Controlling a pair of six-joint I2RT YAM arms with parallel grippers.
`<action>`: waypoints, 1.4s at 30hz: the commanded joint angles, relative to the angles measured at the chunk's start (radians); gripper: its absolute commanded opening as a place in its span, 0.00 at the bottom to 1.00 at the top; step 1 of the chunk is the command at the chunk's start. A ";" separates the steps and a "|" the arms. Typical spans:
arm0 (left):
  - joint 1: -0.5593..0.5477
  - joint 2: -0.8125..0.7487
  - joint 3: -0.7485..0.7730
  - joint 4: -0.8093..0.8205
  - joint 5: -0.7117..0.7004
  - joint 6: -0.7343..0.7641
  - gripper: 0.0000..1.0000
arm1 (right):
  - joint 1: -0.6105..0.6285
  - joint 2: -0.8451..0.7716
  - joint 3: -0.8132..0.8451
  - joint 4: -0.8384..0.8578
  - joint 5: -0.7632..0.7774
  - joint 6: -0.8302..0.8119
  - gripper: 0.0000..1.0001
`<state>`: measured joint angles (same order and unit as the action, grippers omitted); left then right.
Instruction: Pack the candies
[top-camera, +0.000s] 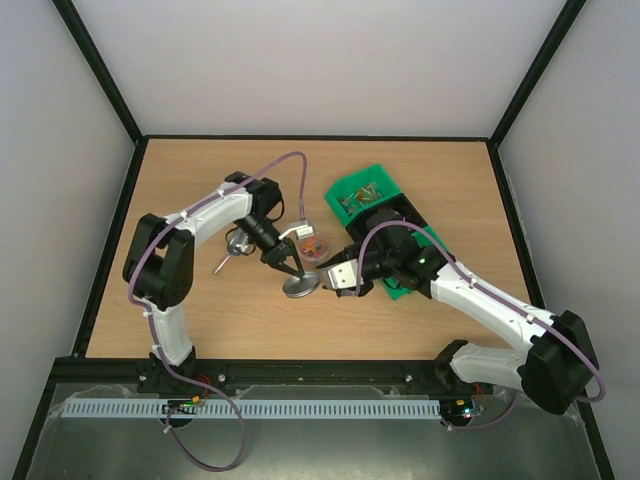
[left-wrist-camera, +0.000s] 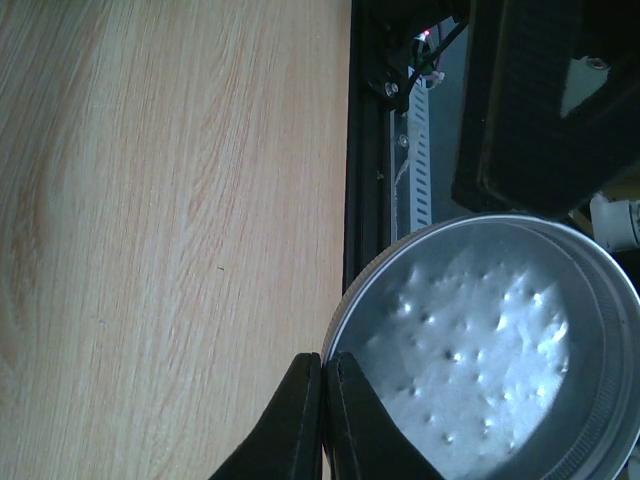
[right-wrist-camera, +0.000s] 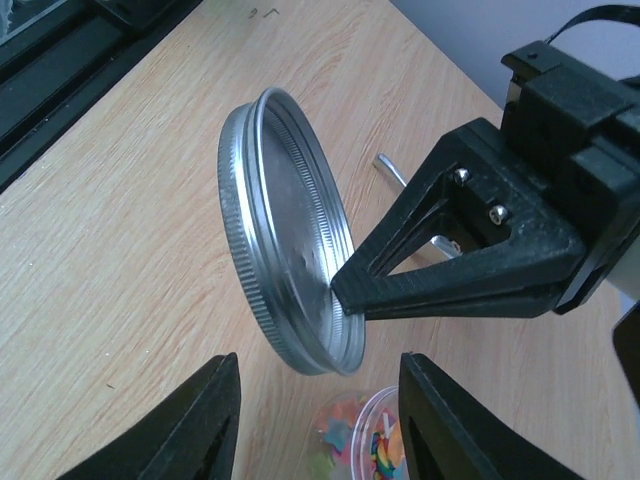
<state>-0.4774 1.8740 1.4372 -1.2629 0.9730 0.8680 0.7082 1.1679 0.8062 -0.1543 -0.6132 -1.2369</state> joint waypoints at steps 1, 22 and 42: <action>-0.001 0.024 0.026 -0.035 0.045 0.004 0.02 | 0.014 0.022 0.034 0.035 -0.011 -0.016 0.44; 0.017 0.058 0.030 -0.033 0.057 -0.021 0.03 | 0.016 0.064 0.047 0.060 -0.066 0.004 0.14; 0.407 -0.294 -0.142 0.717 -0.093 -0.553 0.72 | -0.103 0.168 0.160 0.079 -0.066 0.765 0.04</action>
<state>-0.1570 1.7359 1.3918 -0.9104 0.9794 0.5564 0.6582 1.2827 0.8986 -0.0719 -0.6186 -0.7841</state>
